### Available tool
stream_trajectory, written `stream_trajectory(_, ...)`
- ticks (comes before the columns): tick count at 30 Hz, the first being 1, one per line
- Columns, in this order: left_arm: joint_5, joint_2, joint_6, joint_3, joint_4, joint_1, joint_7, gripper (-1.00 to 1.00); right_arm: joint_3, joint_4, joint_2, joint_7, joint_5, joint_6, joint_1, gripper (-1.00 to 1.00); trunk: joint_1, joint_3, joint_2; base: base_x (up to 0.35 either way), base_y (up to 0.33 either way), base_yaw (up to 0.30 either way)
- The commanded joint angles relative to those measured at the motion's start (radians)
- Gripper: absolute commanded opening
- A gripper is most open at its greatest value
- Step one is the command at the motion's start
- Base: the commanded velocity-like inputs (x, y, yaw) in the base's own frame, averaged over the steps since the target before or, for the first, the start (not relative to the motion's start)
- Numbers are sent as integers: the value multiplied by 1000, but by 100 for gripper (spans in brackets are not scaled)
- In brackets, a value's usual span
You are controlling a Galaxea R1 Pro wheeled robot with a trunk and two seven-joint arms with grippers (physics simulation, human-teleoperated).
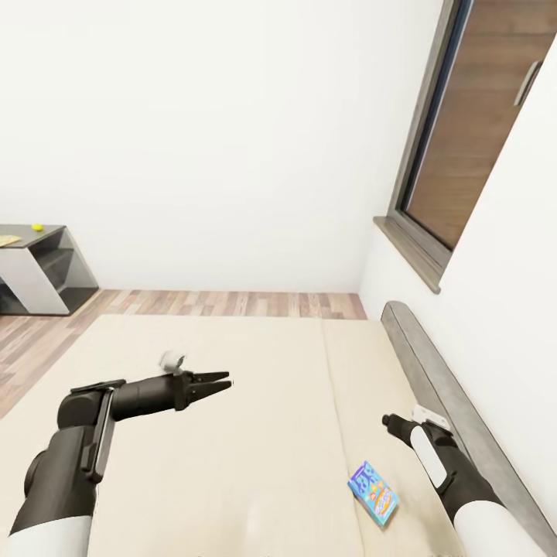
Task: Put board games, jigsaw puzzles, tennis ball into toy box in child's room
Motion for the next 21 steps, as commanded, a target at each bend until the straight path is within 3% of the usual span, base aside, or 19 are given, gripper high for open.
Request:
stream_trajectory(1,14,4,11,0,-9,7,-9,100,1,-2,0,-7,-11,4,-1,100,1,-4,-2,0,0,0)
stream_trajectory(3,65,30,10,-4,-25,24,-9,100,1,-2,0,-7,-11,3,-1,100,1,-7,-2,0,0,0)
stream_trajectory(7,112,84,10,-29,-35,37,-9,100,1,-2,0,-7,-11,4,-1,100,1,-14,-2,0,0,0)
stream_trajectory(9,132,97,10,-33,-36,39,-9,100,1,-2,0,-6,-11,4,-1,100,1,-17,-2,0,0,0)
stream_trajectory(13,166,106,10,-38,-35,41,-9,100,1,-2,0,-4,-11,3,-1,100,1,-23,-2,0,0,0)
stream_trajectory(21,180,109,10,-40,-33,42,-9,100,1,15,-18,49,-11,-25,0,100,1,-37,-2,0,0,0)
